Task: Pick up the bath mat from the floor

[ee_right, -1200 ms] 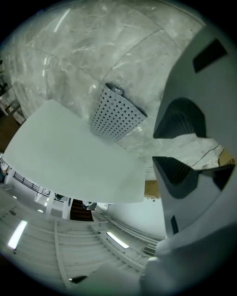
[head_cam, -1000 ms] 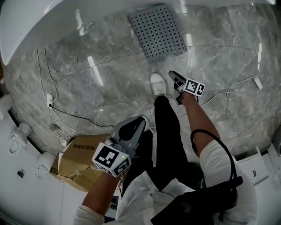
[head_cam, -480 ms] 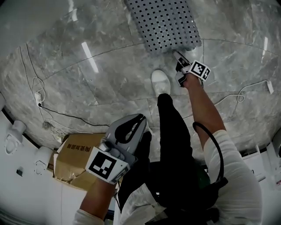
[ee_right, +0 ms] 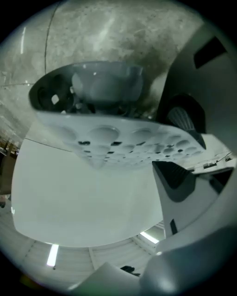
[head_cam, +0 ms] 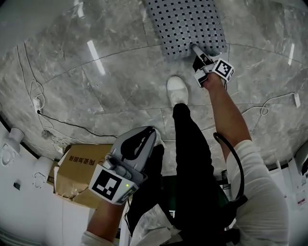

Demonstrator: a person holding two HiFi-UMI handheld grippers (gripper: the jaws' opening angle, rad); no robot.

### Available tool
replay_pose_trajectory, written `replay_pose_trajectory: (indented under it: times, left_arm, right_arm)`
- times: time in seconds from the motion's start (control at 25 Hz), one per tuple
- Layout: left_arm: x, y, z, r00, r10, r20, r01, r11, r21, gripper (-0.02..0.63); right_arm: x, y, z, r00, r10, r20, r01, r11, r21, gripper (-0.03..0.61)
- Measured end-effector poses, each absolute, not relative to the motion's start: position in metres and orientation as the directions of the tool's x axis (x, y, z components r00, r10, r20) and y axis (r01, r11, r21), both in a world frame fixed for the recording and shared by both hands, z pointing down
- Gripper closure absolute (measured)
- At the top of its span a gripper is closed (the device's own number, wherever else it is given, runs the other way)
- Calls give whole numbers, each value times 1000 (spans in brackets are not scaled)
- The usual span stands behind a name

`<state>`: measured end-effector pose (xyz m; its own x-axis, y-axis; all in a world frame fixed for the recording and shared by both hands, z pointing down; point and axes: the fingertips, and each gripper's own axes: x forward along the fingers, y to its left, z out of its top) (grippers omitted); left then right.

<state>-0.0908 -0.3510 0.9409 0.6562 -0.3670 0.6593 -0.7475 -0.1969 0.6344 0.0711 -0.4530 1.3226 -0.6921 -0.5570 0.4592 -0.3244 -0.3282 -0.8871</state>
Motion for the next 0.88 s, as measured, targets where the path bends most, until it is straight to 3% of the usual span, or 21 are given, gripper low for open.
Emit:
replay_pose_trajectory:
  times: [0.04,0.12,0.2,0.72,0.88]
  left_arm:
    - [-93,-353,941,652,-376,658,-750,-191,634,606]
    - [-94,-354,939,650,-390,653,-750,-188,634,606]
    - [-93,-352,936,651,-390,652,-750,-196,632,606]
    - [-91,-364,862,654,-473,590,-734,-208,646,607]
    - [-93,-359,824,662,-499,559,-725,-238,647,607]
  right_arm:
    - [74,-460,1317,-685,-580,441,-312,-314,-897,409]
    - [76,-475,1305,-669,-630,395,-280,-279,-919,520]
    - [74,-486,1292,-660,-657,364,-256,-259,-931,548]
    - [67,-519,1186,-643,-669,373,-345,-182,-921,561]
    - [59,-531,1141,-640,-688,343,-311,-177,-934,563]
